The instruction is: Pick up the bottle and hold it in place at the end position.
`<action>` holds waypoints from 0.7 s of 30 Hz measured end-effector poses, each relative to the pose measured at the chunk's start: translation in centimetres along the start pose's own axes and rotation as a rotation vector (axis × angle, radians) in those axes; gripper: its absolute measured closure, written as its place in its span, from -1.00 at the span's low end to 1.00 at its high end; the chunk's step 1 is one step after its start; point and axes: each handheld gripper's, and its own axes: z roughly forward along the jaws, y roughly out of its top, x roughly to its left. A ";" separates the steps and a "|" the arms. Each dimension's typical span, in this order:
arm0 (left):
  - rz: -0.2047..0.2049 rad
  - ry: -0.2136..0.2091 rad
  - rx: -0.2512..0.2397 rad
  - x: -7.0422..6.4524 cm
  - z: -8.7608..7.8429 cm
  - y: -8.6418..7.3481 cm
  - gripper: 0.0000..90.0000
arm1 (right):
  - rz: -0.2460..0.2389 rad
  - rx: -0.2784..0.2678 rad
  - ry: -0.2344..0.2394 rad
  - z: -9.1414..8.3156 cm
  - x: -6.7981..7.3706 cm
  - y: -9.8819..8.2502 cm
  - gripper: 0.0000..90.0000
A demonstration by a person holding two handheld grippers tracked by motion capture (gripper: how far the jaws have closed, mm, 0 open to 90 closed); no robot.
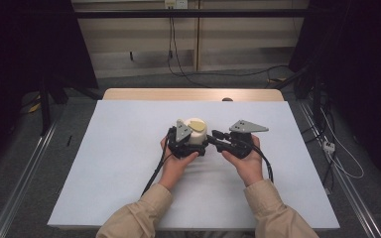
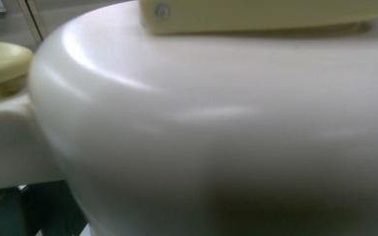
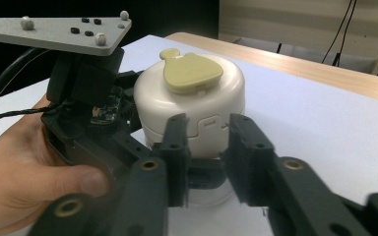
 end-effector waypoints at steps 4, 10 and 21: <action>0.000 0.000 0.000 0.0 0.0 0.0 -0.89 | 0.000 0.024 -0.003 0.1 0.0 0.1 0.72; 0.002 0.004 0.000 0.0 0.0 0.0 -0.89 | 0.009 0.035 0.010 0.2 -0.1 0.2 0.90; 0.002 0.006 0.003 0.0 0.0 0.0 -0.89 | 0.007 0.045 0.026 0.5 -0.2 0.6 1.00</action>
